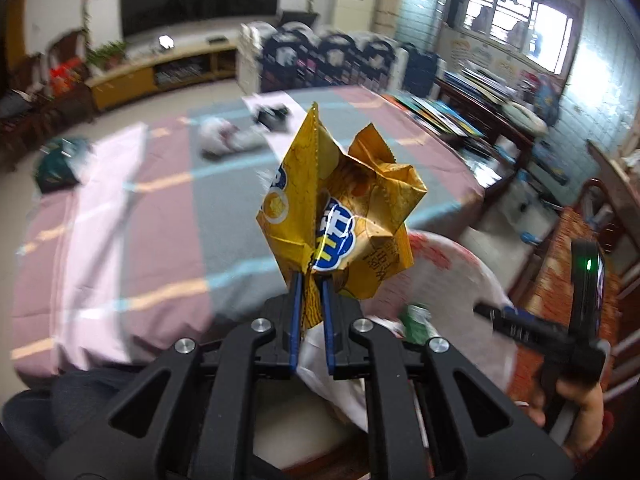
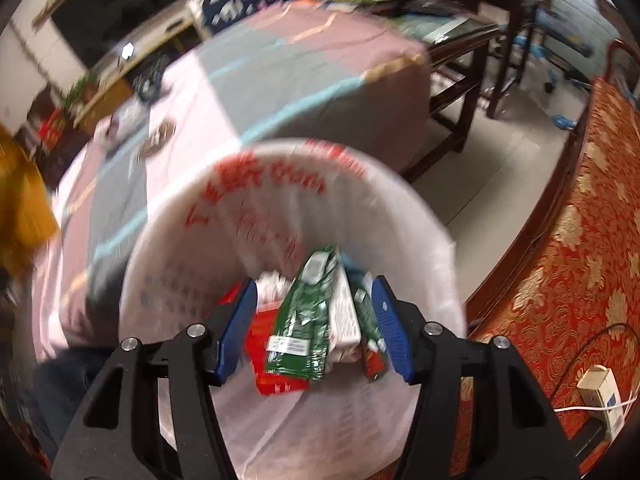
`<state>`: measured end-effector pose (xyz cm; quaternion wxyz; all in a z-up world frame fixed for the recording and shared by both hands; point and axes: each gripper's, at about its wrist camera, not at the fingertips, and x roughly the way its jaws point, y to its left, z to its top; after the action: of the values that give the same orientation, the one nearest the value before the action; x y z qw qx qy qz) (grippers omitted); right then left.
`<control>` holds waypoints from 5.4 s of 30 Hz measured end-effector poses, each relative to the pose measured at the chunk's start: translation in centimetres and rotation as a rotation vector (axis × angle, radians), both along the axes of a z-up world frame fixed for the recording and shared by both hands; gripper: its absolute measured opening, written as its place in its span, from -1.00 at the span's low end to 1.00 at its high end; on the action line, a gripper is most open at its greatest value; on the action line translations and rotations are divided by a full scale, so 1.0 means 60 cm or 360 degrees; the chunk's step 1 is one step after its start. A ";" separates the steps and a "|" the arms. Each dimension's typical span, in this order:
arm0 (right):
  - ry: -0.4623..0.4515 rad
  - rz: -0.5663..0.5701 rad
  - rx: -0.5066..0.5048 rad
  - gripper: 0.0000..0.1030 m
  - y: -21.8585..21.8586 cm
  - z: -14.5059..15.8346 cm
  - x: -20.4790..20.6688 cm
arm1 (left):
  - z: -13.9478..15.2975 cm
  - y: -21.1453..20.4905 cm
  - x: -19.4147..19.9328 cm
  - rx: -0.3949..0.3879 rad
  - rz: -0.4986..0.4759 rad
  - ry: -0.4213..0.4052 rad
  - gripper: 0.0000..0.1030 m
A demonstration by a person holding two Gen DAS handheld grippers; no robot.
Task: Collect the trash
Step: 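Release the green wrapper and yellow snack bag into the wastebasket with both tools, then grasp the white plastic bag with the left tool while the right tool grasps the dark green bag, then lower both bags into the wastebasket and open both tools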
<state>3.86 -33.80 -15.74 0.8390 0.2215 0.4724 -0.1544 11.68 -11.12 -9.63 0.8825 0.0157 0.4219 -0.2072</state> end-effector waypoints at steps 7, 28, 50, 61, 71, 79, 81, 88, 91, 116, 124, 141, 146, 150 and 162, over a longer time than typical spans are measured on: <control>-0.0316 -0.0226 -0.0220 0.29 -0.050 0.088 -0.047 | -0.086 -0.092 -0.007 0.0039 -0.0414 0.0274 -0.69; -0.0271 -0.0097 -0.0201 0.30 -0.036 0.087 -0.014 | -0.061 0.028 0.084 0.0165 0.0175 0.0106 0.59; -0.0258 0.0170 -0.0103 0.37 0.007 0.102 0.224 | -0.039 0.055 0.385 0.0269 0.0359 0.0120 0.73; -0.0287 0.0391 -0.0070 0.40 0.079 0.056 0.522 | -0.148 0.060 0.639 0.0195 0.0339 0.0325 0.21; -0.0255 0.0669 -0.0295 0.54 0.201 -0.010 0.776 | -0.120 0.182 0.576 0.0043 0.0396 0.0196 -0.67; -0.0119 0.0768 -0.0300 0.05 0.250 -0.037 0.797 | -0.036 0.237 0.438 0.0153 0.0537 -0.0054 -0.67; -0.0164 0.0797 -0.0311 0.02 0.257 -0.024 0.773 | -0.019 0.240 0.413 0.0162 0.0548 -0.0083 -0.67; -0.0299 0.0866 -0.0278 0.01 0.262 0.058 0.618 | 0.042 0.237 0.332 0.0131 0.0592 -0.0151 -0.67; -0.0346 0.0888 -0.0224 0.01 0.248 0.096 0.516 | 0.062 0.217 0.288 0.0156 0.0584 -0.0195 -0.67; -0.0504 0.0379 -0.0263 0.03 0.021 0.280 -0.054 | 0.118 -0.068 -0.084 0.0100 0.0069 -0.0234 -0.67; -0.0537 0.0377 -0.0261 0.03 0.006 0.273 -0.089 | 0.113 -0.094 -0.097 0.0101 0.0081 -0.0250 -0.67; -0.0538 0.0365 -0.0244 0.03 -0.002 0.272 -0.097 | 0.045 -0.144 -0.048 0.0050 -0.0058 -0.0002 -0.47; -0.0534 0.0371 -0.0242 0.03 0.000 0.271 -0.096 | 0.028 -0.143 -0.040 0.0102 0.0008 0.0017 0.38; -0.0515 0.0395 -0.0234 0.03 0.009 0.263 -0.091 | 0.042 -0.123 -0.049 0.0121 0.0073 -0.0010 0.55; -0.0336 0.0473 -0.0164 0.23 0.059 0.210 -0.055 | 0.166 -0.048 -0.141 0.0159 0.0256 -0.0390 0.75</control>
<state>0.59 -30.28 -3.15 0.9077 0.1209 0.4009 -0.0286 3.19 -14.02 0.31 0.9393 0.0509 0.3207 -0.1110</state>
